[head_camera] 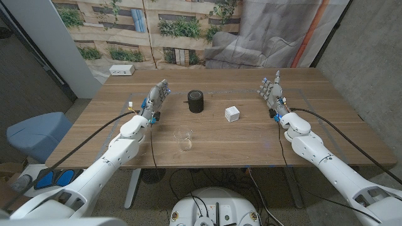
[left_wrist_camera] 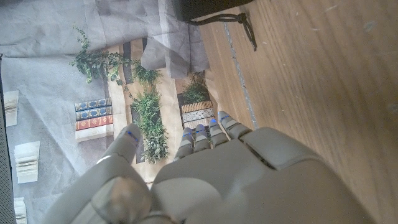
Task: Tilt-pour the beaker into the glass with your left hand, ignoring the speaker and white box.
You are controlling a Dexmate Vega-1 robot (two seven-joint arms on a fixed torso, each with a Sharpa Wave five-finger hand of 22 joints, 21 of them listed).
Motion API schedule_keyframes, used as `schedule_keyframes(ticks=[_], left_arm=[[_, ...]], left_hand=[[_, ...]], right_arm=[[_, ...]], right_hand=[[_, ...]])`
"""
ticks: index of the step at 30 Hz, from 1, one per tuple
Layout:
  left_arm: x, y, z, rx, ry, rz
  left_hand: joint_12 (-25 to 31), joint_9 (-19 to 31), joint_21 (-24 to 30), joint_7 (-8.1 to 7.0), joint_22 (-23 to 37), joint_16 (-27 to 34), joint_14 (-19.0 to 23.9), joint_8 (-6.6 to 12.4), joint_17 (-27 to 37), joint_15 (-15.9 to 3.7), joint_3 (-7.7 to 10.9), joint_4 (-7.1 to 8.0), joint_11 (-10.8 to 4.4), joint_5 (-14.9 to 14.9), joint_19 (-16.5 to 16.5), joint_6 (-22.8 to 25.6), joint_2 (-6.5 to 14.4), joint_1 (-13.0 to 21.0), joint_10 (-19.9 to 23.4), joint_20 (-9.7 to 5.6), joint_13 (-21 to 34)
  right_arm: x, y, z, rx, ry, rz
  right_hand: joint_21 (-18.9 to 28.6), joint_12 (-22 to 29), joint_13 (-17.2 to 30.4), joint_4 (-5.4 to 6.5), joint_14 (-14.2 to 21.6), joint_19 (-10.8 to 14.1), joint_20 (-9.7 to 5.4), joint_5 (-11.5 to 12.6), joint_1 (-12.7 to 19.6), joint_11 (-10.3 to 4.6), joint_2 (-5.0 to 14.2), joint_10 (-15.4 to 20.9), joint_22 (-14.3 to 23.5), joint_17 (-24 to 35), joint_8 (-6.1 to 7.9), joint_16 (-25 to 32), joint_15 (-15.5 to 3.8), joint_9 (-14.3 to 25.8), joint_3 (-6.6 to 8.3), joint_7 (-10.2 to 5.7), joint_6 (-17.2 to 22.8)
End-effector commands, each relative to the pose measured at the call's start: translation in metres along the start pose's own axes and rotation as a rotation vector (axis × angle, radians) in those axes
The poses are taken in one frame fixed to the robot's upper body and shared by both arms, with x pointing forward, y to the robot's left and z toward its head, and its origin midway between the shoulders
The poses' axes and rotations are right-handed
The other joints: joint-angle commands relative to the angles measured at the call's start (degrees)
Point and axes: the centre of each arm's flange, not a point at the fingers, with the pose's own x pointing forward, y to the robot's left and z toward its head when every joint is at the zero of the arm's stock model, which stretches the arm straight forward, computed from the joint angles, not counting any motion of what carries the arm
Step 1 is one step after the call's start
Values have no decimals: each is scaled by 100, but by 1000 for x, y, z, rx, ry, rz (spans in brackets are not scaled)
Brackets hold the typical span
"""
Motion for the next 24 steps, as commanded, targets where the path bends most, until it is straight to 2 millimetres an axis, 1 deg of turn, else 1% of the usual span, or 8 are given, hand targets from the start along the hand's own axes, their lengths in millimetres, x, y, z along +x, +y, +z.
schedule_keyframes(ticks=[1,13,24], left_arm=[[-16,13,-5,13,26,25],[-29,9,-3,31,37,5],[-48,16,-1,43,52,-2]], left_hand=[[28,18,23,-14,21,26,-55,34,5,15,41,-20,-30,42,55,56,229,62,29,-131,27],[22,17,19,-22,18,14,-53,27,-4,12,63,-82,-23,35,54,53,207,89,32,-131,25],[23,17,16,-34,14,6,-55,25,-7,-27,66,-164,-53,25,59,59,150,113,49,-147,25]], right_arm=[[0,0,0,0,0,0],[0,0,0,0,0,0],[0,0,0,0,0,0]], right_hand=[[40,35,24,-2,-29,5,34,34,15,17,498,-51,22,29,31,17,-113,32,-39,-4,-30],[40,35,24,-2,-29,5,34,34,15,17,498,-51,22,29,31,17,-113,32,-39,-4,-30],[40,35,24,-2,-29,5,34,34,15,17,498,-51,22,29,31,17,-113,32,-39,-4,-30]])
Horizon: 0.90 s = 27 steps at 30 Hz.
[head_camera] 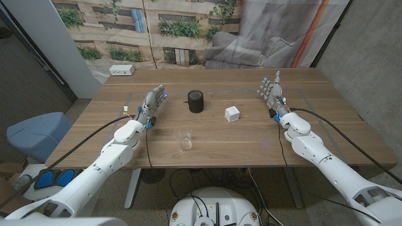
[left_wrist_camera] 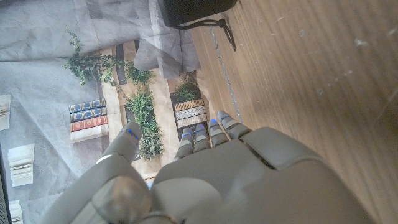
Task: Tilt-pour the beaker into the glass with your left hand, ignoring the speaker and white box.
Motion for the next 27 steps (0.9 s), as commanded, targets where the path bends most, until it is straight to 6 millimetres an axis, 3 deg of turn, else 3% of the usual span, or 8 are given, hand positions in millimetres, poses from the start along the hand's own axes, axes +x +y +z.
schedule_keyframes(ticks=[1,18,27], left_arm=[[-19,7,1,22,19,-9],[-45,-4,7,69,37,-108],[-61,1,11,122,57,-125]], left_hand=[[22,17,17,-5,15,6,-55,24,8,-29,14,-47,-22,3,61,26,124,61,16,-142,26],[40,19,16,-76,7,6,-48,34,9,-121,38,-230,-160,20,94,46,43,138,93,-150,29],[37,20,15,-95,5,10,-30,39,10,-143,54,-311,-175,28,112,58,18,181,107,-151,31]], right_arm=[[0,0,0,0,0,0],[0,0,0,0,0,0],[0,0,0,0,0,0]], right_hand=[[40,35,24,-2,-30,5,35,34,15,16,498,-52,23,30,31,17,-113,6,-39,-4,-31],[40,35,24,-2,-30,5,35,34,15,16,498,-52,23,30,31,17,-113,6,-39,-4,-31],[40,35,24,-2,-30,5,35,34,15,16,498,-52,23,30,31,17,-113,6,-39,-4,-31]])
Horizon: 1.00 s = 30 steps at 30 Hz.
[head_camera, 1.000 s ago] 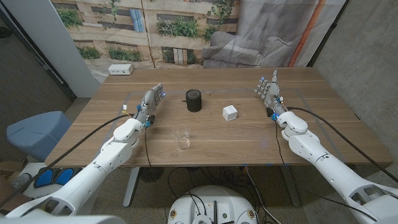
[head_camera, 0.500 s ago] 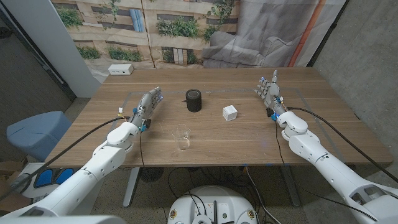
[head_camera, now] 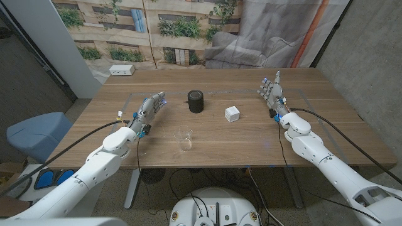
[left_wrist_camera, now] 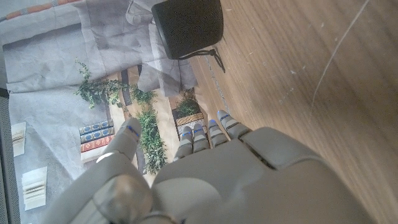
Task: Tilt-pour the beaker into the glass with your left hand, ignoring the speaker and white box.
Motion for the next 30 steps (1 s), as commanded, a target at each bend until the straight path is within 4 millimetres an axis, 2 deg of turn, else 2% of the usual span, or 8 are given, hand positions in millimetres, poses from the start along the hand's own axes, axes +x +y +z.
schedule_keyframes(ticks=[1,10,18,30], left_arm=[[-21,1,5,56,22,-36],[-35,17,13,91,19,-52],[-44,29,16,117,24,-91],[-60,28,3,112,7,-196]], left_hand=[[37,22,15,-56,6,10,10,38,9,-63,18,-74,-42,29,41,17,11,70,16,-165,33],[28,23,14,-107,5,5,2,34,11,-104,30,-158,-65,37,61,-13,-38,117,8,-183,36],[20,25,18,-145,3,7,5,50,13,-152,33,-281,-133,46,104,-40,-167,203,9,-187,39],[-1,29,-7,-283,2,6,2,63,19,-201,50,-358,-225,63,92,-153,-323,391,-26,-245,44]], right_arm=[[0,0,0,0,0,0],[0,0,0,0,0,0],[0,0,0,0,0,0],[0,0,0,0,0,0]], right_hand=[[41,35,25,-2,-31,5,36,34,15,16,498,-52,24,31,31,17,-112,7,-40,-4,-31],[41,35,25,-2,-31,5,36,34,15,16,498,-52,24,31,31,17,-112,7,-40,-4,-31],[41,35,25,-2,-31,5,36,34,15,16,498,-52,24,31,31,17,-112,7,-40,-4,-31],[41,35,25,-2,-31,5,36,34,15,16,498,-52,24,31,31,17,-112,7,-40,-4,-31]])
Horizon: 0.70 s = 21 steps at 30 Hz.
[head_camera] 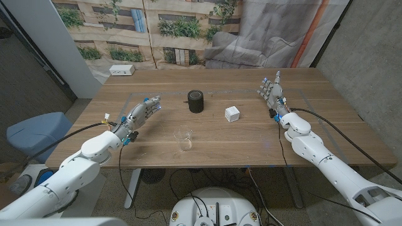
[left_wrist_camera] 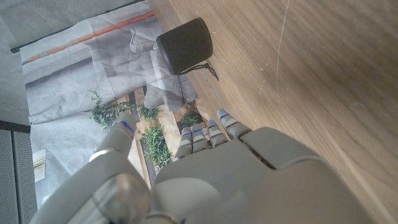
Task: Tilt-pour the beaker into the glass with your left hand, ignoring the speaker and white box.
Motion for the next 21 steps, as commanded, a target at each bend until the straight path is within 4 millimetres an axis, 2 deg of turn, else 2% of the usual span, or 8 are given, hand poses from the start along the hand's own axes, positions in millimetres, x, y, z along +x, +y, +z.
schedule_keyframes(ticks=[1,9,13,21], left_arm=[[-15,0,-11,8,-16,-93],[-22,-8,-25,13,-19,-165],[-26,-13,-29,31,-22,-207],[-35,-16,-28,61,-41,-264]], left_hand=[[-4,30,-8,-67,16,5,-6,42,18,-142,11,-37,-81,42,17,8,-54,80,-12,-241,18],[-18,33,-30,-98,13,-12,-79,62,21,-154,33,-45,-121,57,-31,-15,-115,206,-62,-285,21],[-38,35,-50,-174,11,-28,-184,55,25,-164,50,-48,-131,75,-105,-106,-189,325,-147,-277,24],[-54,38,-57,-210,12,-24,-278,56,28,-167,64,-47,-152,94,-179,-203,-295,464,-265,-294,27]], right_arm=[[0,0,0,0,0,0],[0,0,0,0,0,0],[0,0,0,0,0,0],[0,0,0,0,0,0]], right_hand=[[41,35,26,-2,-31,5,37,35,15,16,499,-53,25,31,31,17,-112,8,-40,-4,-31],[41,35,26,-2,-31,5,37,35,15,16,499,-53,25,31,31,17,-112,8,-40,-4,-31],[41,35,26,-2,-31,5,37,35,15,16,499,-53,25,31,31,17,-112,8,-40,-4,-31],[41,35,26,-2,-31,5,37,35,15,16,499,-53,25,31,31,17,-112,8,-40,-4,-31]])
